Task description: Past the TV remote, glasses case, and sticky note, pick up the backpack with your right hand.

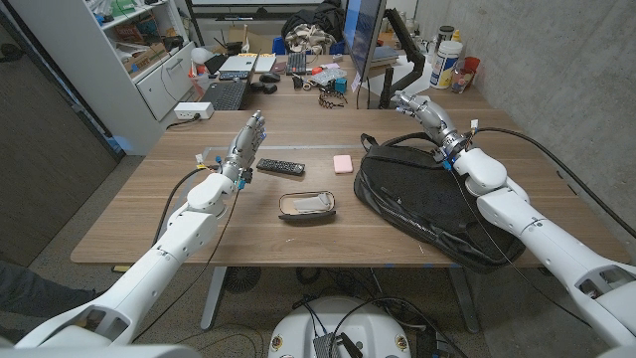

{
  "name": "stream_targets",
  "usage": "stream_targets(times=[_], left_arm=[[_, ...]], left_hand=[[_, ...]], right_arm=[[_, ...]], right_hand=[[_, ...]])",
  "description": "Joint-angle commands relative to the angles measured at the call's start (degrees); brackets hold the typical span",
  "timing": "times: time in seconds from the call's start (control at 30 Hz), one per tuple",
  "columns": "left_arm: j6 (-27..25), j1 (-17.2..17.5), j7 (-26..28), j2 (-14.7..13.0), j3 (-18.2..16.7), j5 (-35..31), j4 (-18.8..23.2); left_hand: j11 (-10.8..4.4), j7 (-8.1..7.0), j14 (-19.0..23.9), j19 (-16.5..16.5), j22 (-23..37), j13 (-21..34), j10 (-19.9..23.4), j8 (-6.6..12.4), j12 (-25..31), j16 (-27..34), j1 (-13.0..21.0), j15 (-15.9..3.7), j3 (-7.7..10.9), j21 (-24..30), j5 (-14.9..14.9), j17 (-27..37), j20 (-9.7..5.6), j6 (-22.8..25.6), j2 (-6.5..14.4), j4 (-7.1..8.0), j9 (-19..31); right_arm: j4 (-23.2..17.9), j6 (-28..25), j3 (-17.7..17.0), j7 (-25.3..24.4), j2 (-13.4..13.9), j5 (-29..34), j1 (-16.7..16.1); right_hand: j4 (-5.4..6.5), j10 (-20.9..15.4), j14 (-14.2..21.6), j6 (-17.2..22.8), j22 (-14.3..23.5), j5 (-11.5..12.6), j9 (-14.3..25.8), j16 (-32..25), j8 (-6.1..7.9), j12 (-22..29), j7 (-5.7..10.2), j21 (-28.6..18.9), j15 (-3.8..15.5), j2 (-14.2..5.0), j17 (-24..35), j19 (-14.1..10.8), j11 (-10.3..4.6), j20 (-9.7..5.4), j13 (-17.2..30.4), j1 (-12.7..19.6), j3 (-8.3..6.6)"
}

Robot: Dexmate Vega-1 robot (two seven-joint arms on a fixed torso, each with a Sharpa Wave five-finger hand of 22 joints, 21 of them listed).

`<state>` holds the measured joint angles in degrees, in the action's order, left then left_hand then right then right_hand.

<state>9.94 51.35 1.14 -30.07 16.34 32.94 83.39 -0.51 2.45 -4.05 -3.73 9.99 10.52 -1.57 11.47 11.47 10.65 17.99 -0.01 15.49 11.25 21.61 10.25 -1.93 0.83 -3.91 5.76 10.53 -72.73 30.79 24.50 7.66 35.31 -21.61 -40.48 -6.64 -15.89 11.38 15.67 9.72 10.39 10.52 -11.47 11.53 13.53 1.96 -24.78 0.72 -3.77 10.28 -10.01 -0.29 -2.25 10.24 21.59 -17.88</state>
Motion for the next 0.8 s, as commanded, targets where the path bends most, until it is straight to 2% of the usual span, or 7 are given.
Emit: stream_targets(times=[0.03, 0.4, 0.8], left_arm=[[-0.3, 0.2, 0.7, -0.2, -0.1, -0.4, 0.9], [-0.2, 0.2, 0.9, 0.0, 0.0, -0.4, 0.9], [-0.5, 0.5, 1.6, -0.1, -0.1, -0.6, 1.2]], left_hand=[[-0.12, 0.11, 0.1, -0.4, 0.3, 0.3, 0.1, 0.19, 0.3, 0.3, 0.3, -0.05, -0.06, 0.2, 0.3, 0.3, -0.54, 0.4, 0.4, -0.14, 0.1], [-0.17, 0.13, 0.1, -0.5, 0.3, 0.3, 0.1, 0.15, 0.2, 0.3, 0.4, -0.04, -0.13, 0.2, 0.3, 0.3, -0.46, 0.5, 0.5, -0.16, 0.1], [-0.26, 0.08, 0.1, -0.5, 0.3, 0.3, 0.1, 0.13, 0.2, 0.2, 0.4, -0.09, -0.21, 0.2, 0.3, 0.3, -0.44, 0.5, 0.6, -0.18, 0.1]], right_arm=[[2.8, 4.4, 0.8, 0.0, -0.5, 3.0, 2.1], [4.1, 6.5, 2.2, -2.5, 0.5, 9.3, 4.1], [7.9, 10.3, 3.8, -4.1, -0.2, 13.0, 6.6]], right_hand=[[-0.47, -0.6, 0.9, 0.2, 0.2, 0.4, 0.3, -0.4, 0.34, 0.2, 0.54, 0.2, 0.16, 0.98, 0.1, -1.0, -0.37, -0.28, 0.4, 0.0, -0.07], [-0.85, -1.2, 2.0, 0.1, 0.2, 0.6, 0.4, -0.5, 0.18, 0.3, 1.06, 0.4, 1.10, 1.47, 0.2, -2.0, -0.82, -0.25, 0.4, 0.3, -0.06], [-0.99, -1.9, 2.9, 0.2, 0.2, 0.8, 0.4, -0.6, 0.13, 0.4, 1.40, 0.5, 1.54, 1.91, 0.2, -3.1, -1.33, -0.42, 0.4, 0.3, 0.05]])
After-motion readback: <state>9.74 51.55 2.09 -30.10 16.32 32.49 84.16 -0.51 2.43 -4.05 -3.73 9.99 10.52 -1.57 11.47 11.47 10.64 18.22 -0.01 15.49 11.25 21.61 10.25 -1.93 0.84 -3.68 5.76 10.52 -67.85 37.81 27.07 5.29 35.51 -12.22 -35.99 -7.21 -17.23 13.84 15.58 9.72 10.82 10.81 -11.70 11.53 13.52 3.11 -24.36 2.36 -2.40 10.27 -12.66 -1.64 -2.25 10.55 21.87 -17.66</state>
